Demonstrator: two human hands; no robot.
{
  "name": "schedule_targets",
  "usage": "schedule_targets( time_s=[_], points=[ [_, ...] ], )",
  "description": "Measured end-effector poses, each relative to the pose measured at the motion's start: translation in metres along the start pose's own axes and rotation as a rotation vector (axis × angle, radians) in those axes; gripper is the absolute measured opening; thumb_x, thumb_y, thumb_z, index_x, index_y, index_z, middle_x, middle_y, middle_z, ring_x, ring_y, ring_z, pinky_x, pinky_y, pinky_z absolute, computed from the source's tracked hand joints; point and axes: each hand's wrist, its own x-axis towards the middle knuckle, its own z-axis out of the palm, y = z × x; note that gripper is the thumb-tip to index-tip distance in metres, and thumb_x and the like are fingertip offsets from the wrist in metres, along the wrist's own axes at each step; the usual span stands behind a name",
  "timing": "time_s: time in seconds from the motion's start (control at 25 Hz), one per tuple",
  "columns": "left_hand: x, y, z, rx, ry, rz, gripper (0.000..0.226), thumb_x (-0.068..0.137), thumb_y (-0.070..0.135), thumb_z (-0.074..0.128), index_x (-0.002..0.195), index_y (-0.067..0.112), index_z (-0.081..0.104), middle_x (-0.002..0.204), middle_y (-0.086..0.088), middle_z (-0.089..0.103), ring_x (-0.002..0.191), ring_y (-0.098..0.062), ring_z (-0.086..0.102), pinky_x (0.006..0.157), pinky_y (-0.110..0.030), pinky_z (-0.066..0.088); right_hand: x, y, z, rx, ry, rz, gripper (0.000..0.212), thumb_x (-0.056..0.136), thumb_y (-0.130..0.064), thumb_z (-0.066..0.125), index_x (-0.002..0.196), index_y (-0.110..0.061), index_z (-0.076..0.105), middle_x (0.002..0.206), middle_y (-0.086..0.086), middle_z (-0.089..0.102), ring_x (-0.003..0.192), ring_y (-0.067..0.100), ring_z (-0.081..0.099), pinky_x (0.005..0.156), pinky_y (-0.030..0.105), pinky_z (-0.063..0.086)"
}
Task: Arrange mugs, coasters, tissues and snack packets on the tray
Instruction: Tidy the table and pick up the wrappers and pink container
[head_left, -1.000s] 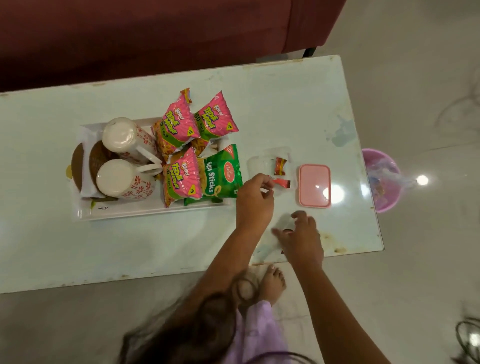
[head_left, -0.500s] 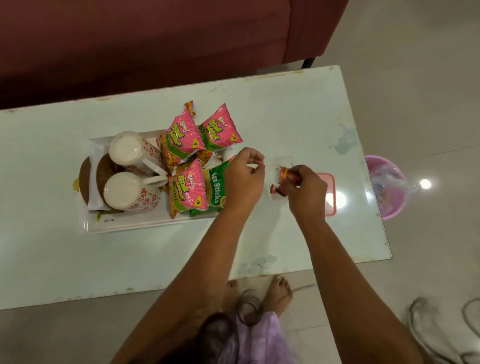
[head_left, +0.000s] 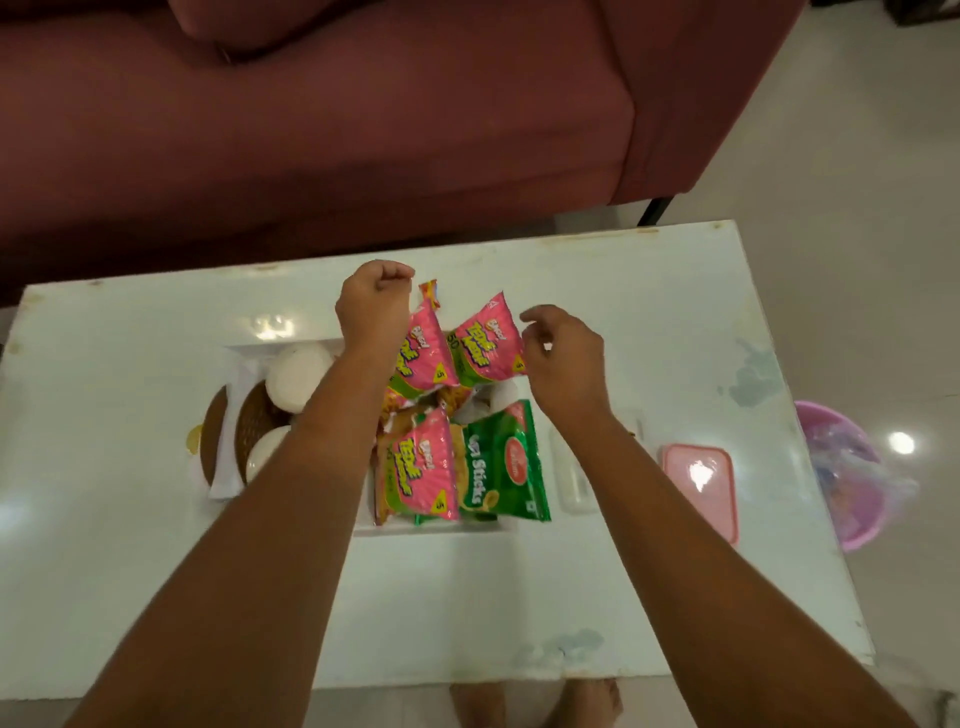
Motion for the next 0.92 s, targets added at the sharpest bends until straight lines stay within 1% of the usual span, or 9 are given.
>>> schedule_targets(
  time_s=[0.04,0.08,0.16,0.28,0.36,0.48,0.64,0.8,0.92],
  points=[
    [0.018,-0.001,-0.001,-0.019,-0.05,-0.094,0.018,0.086,0.008,0.054,0.091,0.016,0.069,0.105,-0.004,0.07,0.093,-0.019,0.062,0.086,-0.032,0.052,0.016,-0.009,0.01,-0.037,-0.044,-0.051,0.027,0.092,-0.01,0.049,0.115,-0.012,0.063,0.113,0.009,0.068,0.103,0.022,0.062,0.089,0.028,0.046],
    [0.035,-0.003,-0.002,-0.019,-0.105,-0.188,0.02,0.088,0.01,0.052,0.098,0.013,0.069,0.114,-0.007,0.069,0.09,-0.02,0.06,0.081,-0.032,0.051,0.032,-0.016,0.021,-0.07,-0.098,-0.089,0.029,0.093,-0.011,0.048,0.118,-0.013,0.061,0.117,0.009,0.066,0.108,0.023,0.06,0.093,0.03,0.046],
    [0.062,-0.007,-0.006,-0.003,-0.269,-0.366,0.029,0.095,0.019,0.045,0.115,0.01,0.064,0.128,-0.008,0.062,0.088,-0.018,0.055,0.075,-0.025,0.042,0.065,-0.025,0.043,-0.157,-0.253,-0.103,0.033,0.094,-0.016,0.047,0.126,-0.018,0.056,0.126,0.01,0.061,0.117,0.027,0.054,0.1,0.036,0.044],
    [0.08,-0.017,-0.008,0.076,-0.492,-0.445,0.048,0.1,0.042,0.03,0.123,0.013,0.059,0.137,-0.006,0.053,0.114,-0.025,0.051,0.093,-0.032,0.032,0.101,-0.032,0.068,-0.49,-0.525,-0.101,0.041,0.097,-0.028,0.04,0.137,-0.032,0.043,0.144,0.003,0.047,0.131,0.027,0.042,0.109,0.043,0.032],
    [0.082,-0.02,-0.004,0.076,-0.552,-0.444,0.065,0.096,0.057,0.019,0.125,0.015,0.058,0.138,-0.005,0.051,0.124,-0.028,0.048,0.106,-0.039,0.031,0.113,-0.037,0.082,-0.555,-0.639,-0.09,0.043,0.097,-0.026,0.039,0.138,-0.036,0.04,0.149,0.0,0.04,0.135,0.026,0.037,0.113,0.046,0.024],
    [0.084,-0.023,0.008,0.017,-0.571,-0.467,0.082,0.087,0.072,0.012,0.127,0.014,0.056,0.137,-0.006,0.052,0.123,-0.029,0.05,0.111,-0.046,0.03,0.124,-0.043,0.105,-0.661,-0.618,-0.089,0.04,0.096,-0.024,0.041,0.133,-0.034,0.05,0.142,0.002,0.049,0.131,0.026,0.042,0.113,0.049,0.022],
    [0.084,-0.025,0.019,-0.11,-0.537,-0.502,0.088,0.086,0.074,0.015,0.128,0.006,0.053,0.122,-0.009,0.062,0.097,-0.022,0.062,0.097,-0.038,0.044,0.133,-0.044,0.117,-0.614,-0.531,-0.057,0.031,0.089,-0.015,0.054,0.117,-0.022,0.065,0.123,0.01,0.061,0.111,0.029,0.058,0.094,0.038,0.049],
    [0.076,-0.019,0.027,-0.182,-0.552,-0.496,0.087,0.088,0.071,0.018,0.134,0.004,0.047,0.13,-0.017,0.058,0.114,-0.03,0.06,0.104,-0.043,0.044,0.131,-0.039,0.122,-0.567,-0.475,-0.02,0.032,0.083,-0.006,0.062,0.113,-0.015,0.066,0.117,0.012,0.063,0.106,0.03,0.061,0.088,0.038,0.051],
    [0.071,-0.008,0.031,-0.149,-0.569,-0.451,0.087,0.087,0.072,0.016,0.135,0.006,0.047,0.134,-0.02,0.055,0.118,-0.032,0.058,0.107,-0.044,0.039,0.13,-0.036,0.115,-0.562,-0.38,-0.028,0.032,0.081,-0.006,0.065,0.113,-0.01,0.065,0.114,0.016,0.063,0.104,0.033,0.061,0.082,0.034,0.049]
  ],
)
